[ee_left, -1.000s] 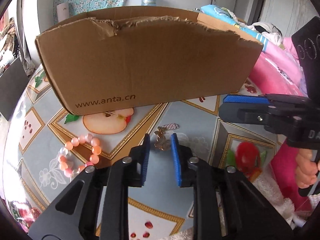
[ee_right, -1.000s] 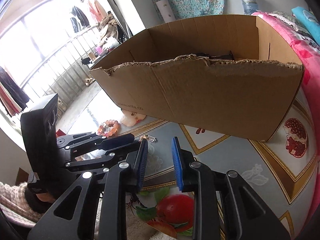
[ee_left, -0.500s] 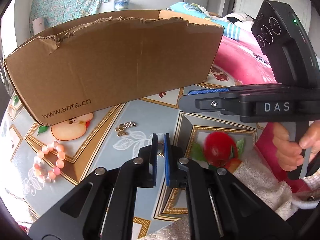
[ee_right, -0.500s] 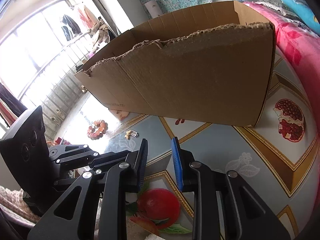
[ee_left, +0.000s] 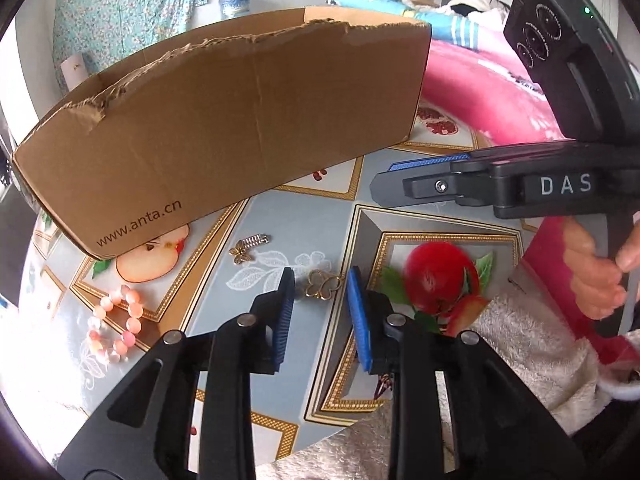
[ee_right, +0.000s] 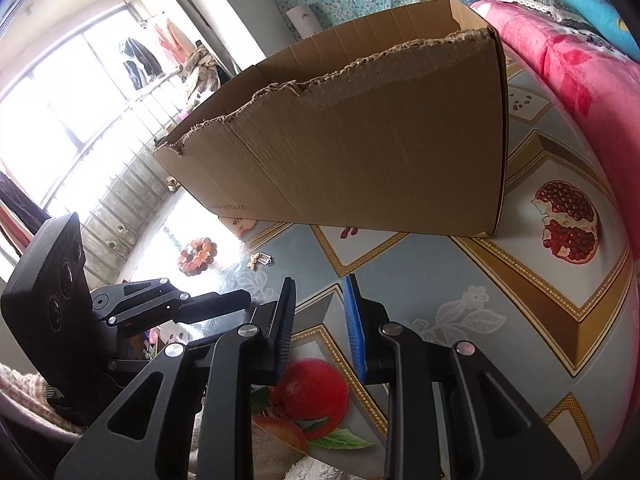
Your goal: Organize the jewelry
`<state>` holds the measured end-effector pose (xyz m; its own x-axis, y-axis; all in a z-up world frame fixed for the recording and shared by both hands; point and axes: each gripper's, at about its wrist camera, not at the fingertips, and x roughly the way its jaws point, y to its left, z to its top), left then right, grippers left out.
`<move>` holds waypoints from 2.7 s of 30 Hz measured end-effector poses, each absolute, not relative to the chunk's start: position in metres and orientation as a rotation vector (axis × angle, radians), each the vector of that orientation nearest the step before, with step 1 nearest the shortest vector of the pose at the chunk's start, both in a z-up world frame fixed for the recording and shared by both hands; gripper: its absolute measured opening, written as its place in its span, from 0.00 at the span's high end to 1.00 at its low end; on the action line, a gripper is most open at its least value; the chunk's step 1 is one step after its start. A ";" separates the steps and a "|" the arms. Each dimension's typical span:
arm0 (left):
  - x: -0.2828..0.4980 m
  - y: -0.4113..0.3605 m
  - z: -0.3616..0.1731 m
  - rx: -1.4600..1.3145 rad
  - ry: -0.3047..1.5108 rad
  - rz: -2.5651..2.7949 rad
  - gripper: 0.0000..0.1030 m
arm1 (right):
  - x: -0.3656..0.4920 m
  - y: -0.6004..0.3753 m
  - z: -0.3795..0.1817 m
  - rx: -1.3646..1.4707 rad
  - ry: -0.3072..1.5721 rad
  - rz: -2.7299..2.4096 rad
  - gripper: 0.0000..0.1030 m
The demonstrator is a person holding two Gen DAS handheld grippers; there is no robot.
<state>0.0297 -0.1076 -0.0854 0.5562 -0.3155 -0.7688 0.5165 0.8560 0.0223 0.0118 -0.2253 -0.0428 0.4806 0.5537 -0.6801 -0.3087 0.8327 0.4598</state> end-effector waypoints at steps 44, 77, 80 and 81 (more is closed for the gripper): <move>0.036 -0.072 -0.092 0.149 0.837 -0.446 1.00 | 0.047 -0.112 -0.046 -0.310 0.910 0.787 0.83; 0.033 -0.070 -0.092 0.217 0.860 -0.404 0.87 | 0.024 -0.240 -0.033 0.265 0.954 0.558 0.95; 0.033 -0.074 -0.095 0.229 0.855 -0.393 0.88 | 0.017 -0.246 -0.030 0.282 0.933 0.565 0.95; 0.032 -0.075 -0.095 0.231 0.848 -0.393 0.89 | 0.015 -0.248 -0.029 0.286 0.926 0.566 0.95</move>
